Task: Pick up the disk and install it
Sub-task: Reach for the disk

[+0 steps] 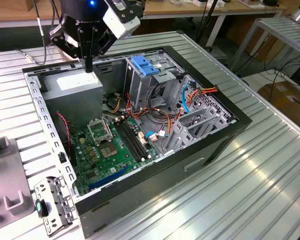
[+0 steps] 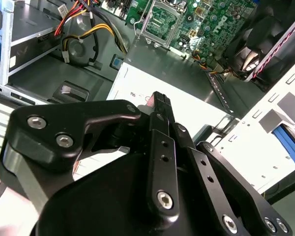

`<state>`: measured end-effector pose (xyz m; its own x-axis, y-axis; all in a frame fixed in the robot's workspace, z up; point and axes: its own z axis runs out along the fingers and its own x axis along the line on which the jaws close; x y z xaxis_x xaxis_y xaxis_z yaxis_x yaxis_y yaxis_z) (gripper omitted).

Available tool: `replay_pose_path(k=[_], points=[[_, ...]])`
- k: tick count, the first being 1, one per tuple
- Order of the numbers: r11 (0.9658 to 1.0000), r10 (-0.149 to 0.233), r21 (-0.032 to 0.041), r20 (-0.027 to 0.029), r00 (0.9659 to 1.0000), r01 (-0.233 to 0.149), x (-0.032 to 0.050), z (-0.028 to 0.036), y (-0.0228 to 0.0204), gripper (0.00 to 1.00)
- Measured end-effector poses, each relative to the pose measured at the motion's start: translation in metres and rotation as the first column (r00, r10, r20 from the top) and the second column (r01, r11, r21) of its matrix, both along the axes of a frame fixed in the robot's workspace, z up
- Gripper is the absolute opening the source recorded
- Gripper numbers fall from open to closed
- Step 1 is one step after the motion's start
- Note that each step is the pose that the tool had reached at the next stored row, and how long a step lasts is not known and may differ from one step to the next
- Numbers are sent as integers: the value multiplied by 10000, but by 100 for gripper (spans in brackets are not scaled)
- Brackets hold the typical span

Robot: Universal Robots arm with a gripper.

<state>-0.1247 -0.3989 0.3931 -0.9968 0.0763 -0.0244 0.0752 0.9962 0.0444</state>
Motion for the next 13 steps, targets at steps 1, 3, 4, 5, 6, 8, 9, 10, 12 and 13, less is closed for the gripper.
replay_pose_path(k=[1, 3, 4, 5, 6, 8, 9, 10, 12, 13], points=[[10000, 0, 0, 0, 10000, 0, -6, 0, 0, 11], [10000, 2, 0, 0, 10000, -2, -6, 0, 0, 11], [10000, 2, 0, 0, 10000, -2, -6, 0, 0, 11], [10000, 1, 0, 0, 10000, -1, -7, 0, 0, 11], [10000, 1, 0, 0, 10000, -1, -7, 0, 0, 11], [10000, 1, 0, 0, 10000, -1, -8, 0, 0, 11], [10000, 0, 0, 0, 10000, 0, -11, 0, 0, 11], [10000, -1, 0, 1, 10000, 1, -15, 0, 0, 11], [10000, 1, 0, 0, 10000, -1, -27, 0, 0, 11], [10000, 0, 0, 0, 10000, 0, -36, 0, 0, 11]])
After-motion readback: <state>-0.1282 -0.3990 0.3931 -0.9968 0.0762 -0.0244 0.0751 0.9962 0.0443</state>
